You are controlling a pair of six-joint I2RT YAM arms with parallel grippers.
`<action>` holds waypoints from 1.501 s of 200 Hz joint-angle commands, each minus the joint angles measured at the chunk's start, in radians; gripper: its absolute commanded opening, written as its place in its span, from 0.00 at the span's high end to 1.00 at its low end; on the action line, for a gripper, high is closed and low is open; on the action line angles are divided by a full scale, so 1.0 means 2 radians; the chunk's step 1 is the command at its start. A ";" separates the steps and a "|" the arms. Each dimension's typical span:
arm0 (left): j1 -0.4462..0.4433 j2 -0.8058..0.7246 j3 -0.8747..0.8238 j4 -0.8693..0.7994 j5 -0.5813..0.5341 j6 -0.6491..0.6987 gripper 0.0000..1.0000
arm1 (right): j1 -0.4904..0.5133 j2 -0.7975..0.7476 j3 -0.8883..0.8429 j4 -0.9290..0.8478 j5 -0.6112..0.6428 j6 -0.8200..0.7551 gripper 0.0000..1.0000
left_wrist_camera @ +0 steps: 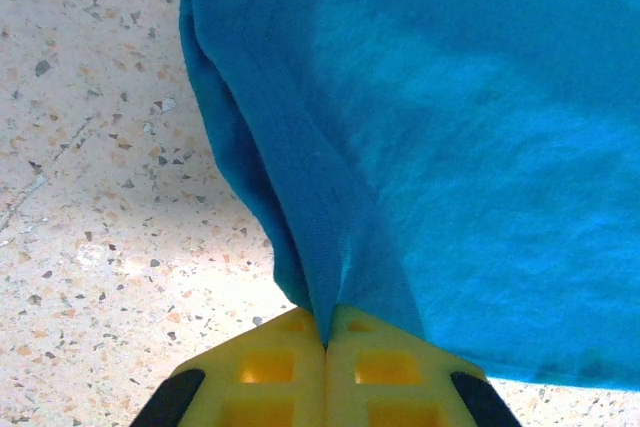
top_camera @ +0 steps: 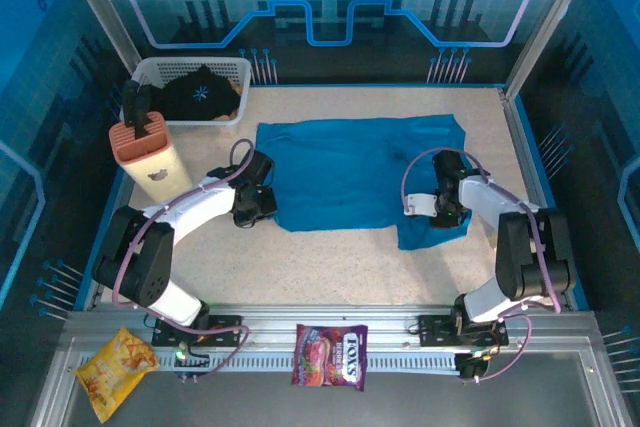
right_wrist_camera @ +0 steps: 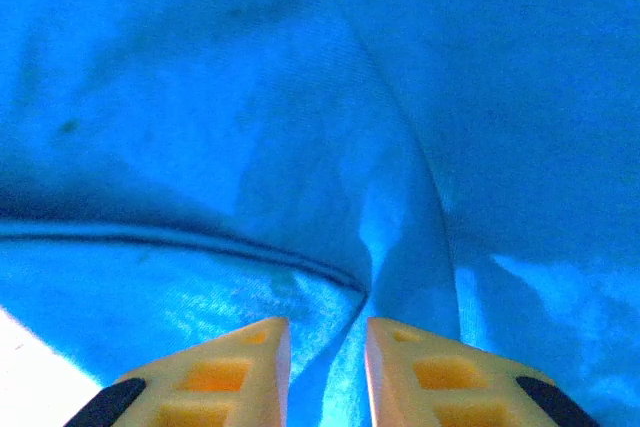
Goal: Fold and stack the t-shirts
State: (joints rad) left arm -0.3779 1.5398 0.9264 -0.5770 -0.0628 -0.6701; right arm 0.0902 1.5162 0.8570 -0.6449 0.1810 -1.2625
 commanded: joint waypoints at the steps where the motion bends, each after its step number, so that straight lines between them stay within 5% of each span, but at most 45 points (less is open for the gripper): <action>1: -0.002 0.000 -0.001 -0.001 0.005 0.011 1.00 | -0.007 -0.029 0.008 -0.034 -0.023 -0.011 0.69; 233: -0.002 -0.003 -0.010 0.006 0.006 0.008 1.00 | -0.017 0.069 0.046 -0.009 -0.028 -0.015 0.54; 300: -0.001 -0.001 -0.010 0.008 0.007 0.009 1.00 | -0.020 0.051 0.037 -0.021 -0.023 -0.010 0.70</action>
State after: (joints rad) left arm -0.3779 1.5398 0.9169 -0.5655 -0.0624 -0.6704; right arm 0.0708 1.6440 0.9333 -0.6552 0.1307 -1.2808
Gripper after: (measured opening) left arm 0.054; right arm 0.305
